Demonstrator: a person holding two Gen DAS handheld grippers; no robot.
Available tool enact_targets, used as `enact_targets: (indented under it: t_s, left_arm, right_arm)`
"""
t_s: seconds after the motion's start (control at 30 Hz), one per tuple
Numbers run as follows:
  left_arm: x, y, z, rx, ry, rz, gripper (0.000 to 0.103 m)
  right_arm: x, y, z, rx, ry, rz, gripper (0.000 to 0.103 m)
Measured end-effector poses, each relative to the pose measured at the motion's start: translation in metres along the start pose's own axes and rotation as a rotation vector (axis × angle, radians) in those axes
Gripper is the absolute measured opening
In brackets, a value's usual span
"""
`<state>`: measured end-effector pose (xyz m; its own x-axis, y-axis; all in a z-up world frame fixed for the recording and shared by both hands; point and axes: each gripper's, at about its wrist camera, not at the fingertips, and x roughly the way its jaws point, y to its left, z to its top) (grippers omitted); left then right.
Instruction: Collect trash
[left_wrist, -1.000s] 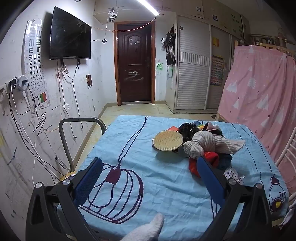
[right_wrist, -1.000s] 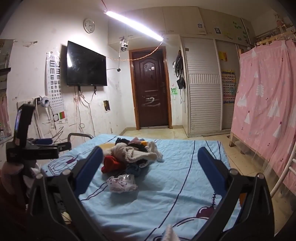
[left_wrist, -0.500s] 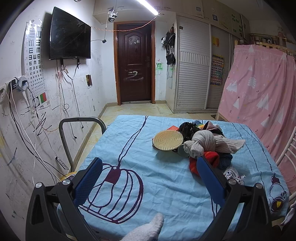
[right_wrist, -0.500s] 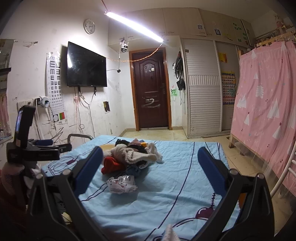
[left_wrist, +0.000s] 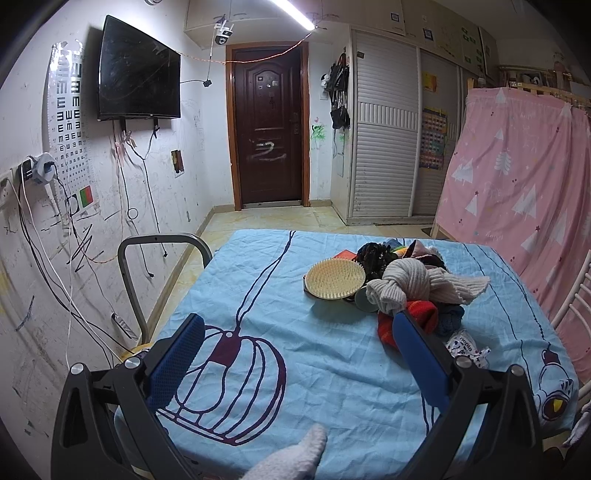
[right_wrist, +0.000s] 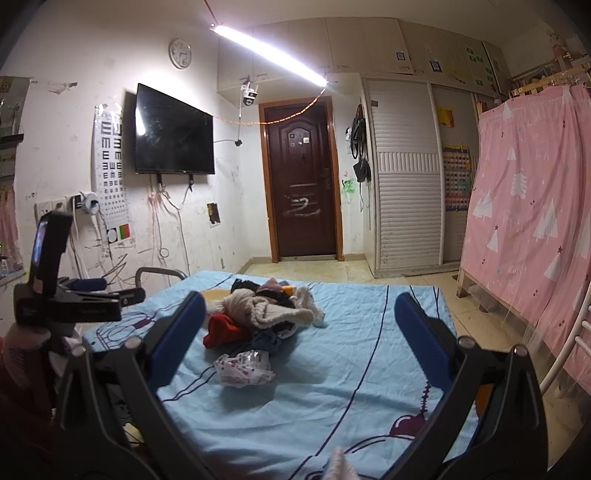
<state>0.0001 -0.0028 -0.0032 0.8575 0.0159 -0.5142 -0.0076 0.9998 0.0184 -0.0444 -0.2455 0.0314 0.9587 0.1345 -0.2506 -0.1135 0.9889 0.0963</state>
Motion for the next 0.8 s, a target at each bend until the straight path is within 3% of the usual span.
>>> enact_targets:
  t_s: [0.8]
  left_arm:
    - [0.001, -0.0028, -0.0003, 0.007, 0.004, 0.004, 0.093]
  right_arm:
    - [-0.0016, 0.0003, 0.0003, 0.0, -0.006, -0.001, 0.098]
